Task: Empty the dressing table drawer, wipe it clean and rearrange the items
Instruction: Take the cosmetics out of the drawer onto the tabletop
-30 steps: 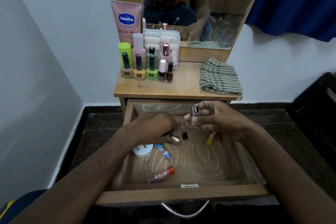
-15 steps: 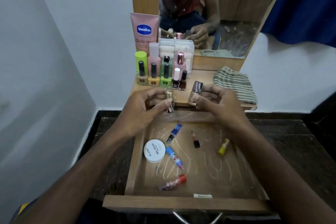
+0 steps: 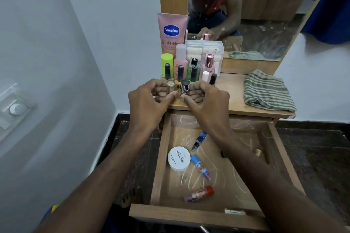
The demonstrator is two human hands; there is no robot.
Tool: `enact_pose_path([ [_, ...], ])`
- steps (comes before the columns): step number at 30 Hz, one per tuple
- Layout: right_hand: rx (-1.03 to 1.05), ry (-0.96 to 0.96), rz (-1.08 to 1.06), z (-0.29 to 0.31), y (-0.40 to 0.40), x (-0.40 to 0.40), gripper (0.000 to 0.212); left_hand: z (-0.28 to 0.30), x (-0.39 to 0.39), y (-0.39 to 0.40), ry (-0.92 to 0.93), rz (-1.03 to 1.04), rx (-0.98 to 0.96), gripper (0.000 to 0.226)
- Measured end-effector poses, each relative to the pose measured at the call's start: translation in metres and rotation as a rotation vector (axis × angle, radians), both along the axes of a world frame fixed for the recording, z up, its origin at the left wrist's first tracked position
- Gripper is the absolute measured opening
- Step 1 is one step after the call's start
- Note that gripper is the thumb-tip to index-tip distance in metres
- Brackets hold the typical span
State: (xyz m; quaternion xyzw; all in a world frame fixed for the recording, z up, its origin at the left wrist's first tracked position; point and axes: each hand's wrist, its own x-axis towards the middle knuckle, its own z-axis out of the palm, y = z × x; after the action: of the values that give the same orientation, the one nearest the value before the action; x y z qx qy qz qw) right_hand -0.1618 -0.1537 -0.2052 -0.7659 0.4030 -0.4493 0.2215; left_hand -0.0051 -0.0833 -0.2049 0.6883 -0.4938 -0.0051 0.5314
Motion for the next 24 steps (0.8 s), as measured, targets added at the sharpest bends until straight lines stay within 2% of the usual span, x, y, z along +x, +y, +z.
enact_pose_path([
  [7, -0.001, -0.009, -0.012, -0.004, 0.001, 0.004, 0.029, -0.001, 0.001, 0.003, -0.039, -0.036, 0.074, 0.041],
  [10, 0.007, -0.014, -0.006, -0.004, 0.001, 0.002, 0.027, 0.001, 0.002, 0.005, -0.110, -0.069, 0.007, 0.031],
  [13, 0.027, -0.028, 0.004, -0.004, 0.001, 0.001, 0.026, 0.005, 0.004, 0.010, -0.204, -0.090, -0.055, 0.031],
  [18, 0.023, -0.023, 0.011, -0.005, 0.001, 0.000, 0.027, 0.008, 0.010, 0.021, -0.105, -0.046, -0.155, 0.019],
  [24, 0.022, -0.001, -0.009, -0.007, 0.001, 0.007, 0.032, -0.006, 0.013, 0.005, -0.104, 0.003, -0.051, 0.021],
])
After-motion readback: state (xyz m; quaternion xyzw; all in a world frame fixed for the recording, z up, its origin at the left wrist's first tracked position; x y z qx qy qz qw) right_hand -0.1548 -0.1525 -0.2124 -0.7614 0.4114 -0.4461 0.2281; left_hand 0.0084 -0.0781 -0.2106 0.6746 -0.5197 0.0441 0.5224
